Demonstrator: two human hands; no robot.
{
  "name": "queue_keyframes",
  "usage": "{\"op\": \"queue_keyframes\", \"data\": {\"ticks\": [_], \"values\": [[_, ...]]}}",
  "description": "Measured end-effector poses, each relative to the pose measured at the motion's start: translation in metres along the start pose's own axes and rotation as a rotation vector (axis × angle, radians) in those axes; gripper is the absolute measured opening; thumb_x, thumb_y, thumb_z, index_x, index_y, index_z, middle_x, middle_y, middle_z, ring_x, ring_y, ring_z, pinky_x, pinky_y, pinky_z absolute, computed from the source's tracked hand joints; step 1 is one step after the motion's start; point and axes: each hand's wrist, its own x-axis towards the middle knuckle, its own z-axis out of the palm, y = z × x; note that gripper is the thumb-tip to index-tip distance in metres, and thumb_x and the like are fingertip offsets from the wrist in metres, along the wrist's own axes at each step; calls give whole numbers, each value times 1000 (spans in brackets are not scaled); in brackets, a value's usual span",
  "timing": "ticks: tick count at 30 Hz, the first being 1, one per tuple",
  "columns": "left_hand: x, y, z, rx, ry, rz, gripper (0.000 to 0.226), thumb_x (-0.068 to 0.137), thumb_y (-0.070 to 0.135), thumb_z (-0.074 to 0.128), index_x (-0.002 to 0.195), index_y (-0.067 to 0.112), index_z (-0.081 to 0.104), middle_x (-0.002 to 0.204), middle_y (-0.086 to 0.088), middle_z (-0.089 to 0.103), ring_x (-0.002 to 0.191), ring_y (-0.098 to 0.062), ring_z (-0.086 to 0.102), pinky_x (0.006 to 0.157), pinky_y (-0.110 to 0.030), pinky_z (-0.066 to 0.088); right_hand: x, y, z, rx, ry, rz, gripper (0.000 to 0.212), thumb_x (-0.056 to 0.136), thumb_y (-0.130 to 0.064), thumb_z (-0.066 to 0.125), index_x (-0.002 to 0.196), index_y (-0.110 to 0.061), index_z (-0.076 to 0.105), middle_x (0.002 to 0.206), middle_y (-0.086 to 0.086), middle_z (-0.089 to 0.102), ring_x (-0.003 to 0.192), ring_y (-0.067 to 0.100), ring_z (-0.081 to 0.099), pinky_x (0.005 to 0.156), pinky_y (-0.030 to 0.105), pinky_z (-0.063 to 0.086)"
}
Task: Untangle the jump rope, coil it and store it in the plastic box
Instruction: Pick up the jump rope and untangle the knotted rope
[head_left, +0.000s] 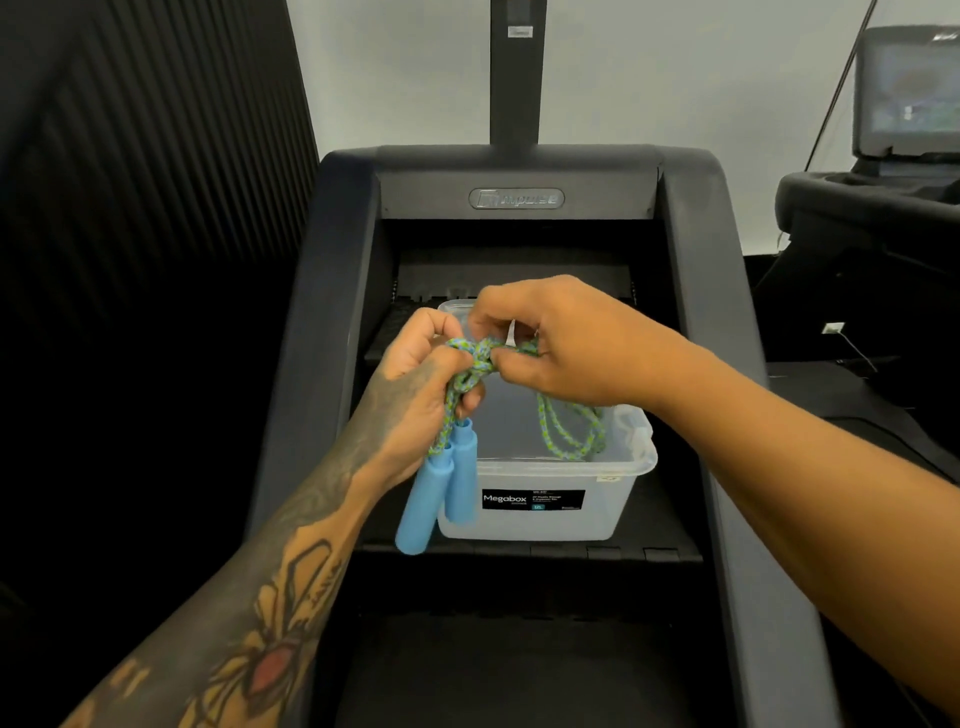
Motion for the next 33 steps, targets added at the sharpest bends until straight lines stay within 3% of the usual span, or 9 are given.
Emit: {"op": "queue_keyframes", "data": {"ticks": [6,11,14,17,21,24,26,29,33], "values": [[-4,-3,-7,-49,39,-15,8,79,8,43,78,15,44,67,-13,44,49,-19,41,50,-34,27,2,-4,21,314,68,130,4,85,-7,56,88,-7,53,64,-4,51,52,8,40,53,20,36],[-7,-4,-12,-85,59,-24,18,80,7,39,73,21,47,67,-18,53,48,-19,36,47,-31,25,4,-3,36,493,67,224,3,88,-10,48,91,-8,48,64,6,65,67,40,60,58,42,48],[-8,-6,-13,-74,53,-24,22,84,3,35,81,19,49,65,-19,50,47,-19,34,46,-31,23,6,-4,44,539,41,257,6,87,-16,41,90,-11,44,74,20,66,72,46,59,64,56,50],[-10,-8,-14,-26,35,-23,18,88,3,34,93,11,50,65,-19,50,46,-19,34,44,-28,26,6,-5,45,554,-33,273,9,91,-12,38,94,-10,46,78,15,69,79,38,64,70,53,53],[-12,-12,-13,22,40,-27,4,87,15,47,86,15,51,68,-22,51,45,-17,34,43,-25,28,5,-5,44,654,-80,308,15,95,-6,36,97,1,49,77,16,69,75,24,69,67,33,55],[-13,-15,-13,0,43,-36,7,90,14,49,83,17,49,69,-22,49,45,-17,33,42,-24,27,6,-4,47,719,-92,353,18,98,-12,35,97,1,48,83,29,66,76,34,68,71,48,54],[-15,-16,-13,-33,29,-38,6,89,10,49,85,15,47,69,-21,49,45,-17,33,42,-24,27,5,-4,48,781,-93,368,24,102,-20,34,93,0,44,80,35,58,67,30,65,61,47,55],[-17,-20,-11,-45,33,-21,5,88,8,50,90,13,51,67,-19,50,46,-18,34,45,-28,26,3,-7,46,829,-99,372,25,106,-24,30,92,-7,42,73,21,54,53,15,62,52,32,52],[-17,-26,-5,-10,125,3,12,93,4,48,92,11,57,64,-16,55,45,-16,36,44,-27,26,3,-6,42,877,-119,458,32,104,-24,35,100,3,51,71,16,59,55,12,62,58,29,54]]}}
